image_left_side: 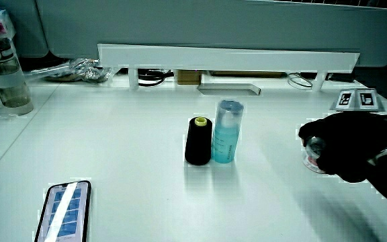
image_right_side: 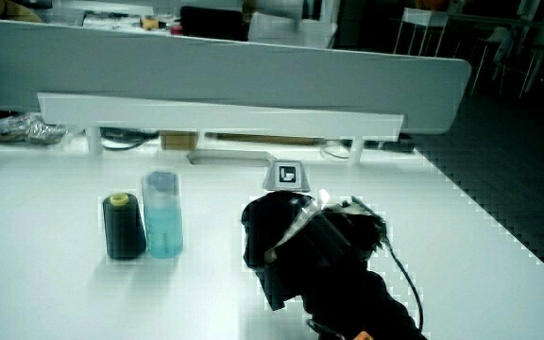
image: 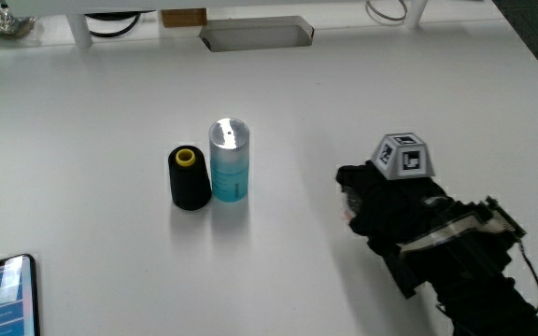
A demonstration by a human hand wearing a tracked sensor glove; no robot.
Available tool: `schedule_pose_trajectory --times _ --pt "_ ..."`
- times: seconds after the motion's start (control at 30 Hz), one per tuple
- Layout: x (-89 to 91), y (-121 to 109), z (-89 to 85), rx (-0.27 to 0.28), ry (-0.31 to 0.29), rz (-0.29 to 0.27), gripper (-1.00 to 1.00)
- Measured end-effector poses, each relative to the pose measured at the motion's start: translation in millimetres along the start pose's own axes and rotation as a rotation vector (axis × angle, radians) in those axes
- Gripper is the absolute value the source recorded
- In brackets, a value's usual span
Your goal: Place paper clip
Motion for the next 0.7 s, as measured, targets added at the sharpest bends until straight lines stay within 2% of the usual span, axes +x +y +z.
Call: schedule_pose_trajectory --times 0.03,0.1,0.13,0.17,0.2,0.27,0.37,0.4,0.43,0.5,0.53,0.57,0.7 --pt "2.5 -1.0 1.2 -0.009 -0.006 0.004 0.0" --pt "9.3 0.2 2.5 0.0 0.007 -0.029 0.0" --pt "9.1 -1.7 4.4 0.001 -0.001 -0.008 0.0" --pt "10.8 -2.3 5.1 -0.005 0.014 -0.014 0.0" --pt "13.5 -0.4 4.0 0.003 0.013 -0.039 0.0" --pt "15.5 1.2 2.4 -0.01 0.018 -0.033 0.0" --pt "22.2 9.1 -1.1 -0.001 0.026 -0.061 0.0" --pt "24.9 13.3 -3.3 -0.011 0.02 -0.068 0.0" --pt "26.9 14.9 -4.5 -0.026 0.054 -0.057 0.0" --pt "34.1 25.0 -11.0 -0.037 0.029 -0.112 0.0" --pt "35.1 25.1 -11.8 -0.055 0.059 -0.096 0.0" --pt "38.1 28.3 -14.0 -0.049 0.066 -0.106 0.0" --pt "47.4 39.1 -23.9 -0.095 0.087 -0.133 0.0"
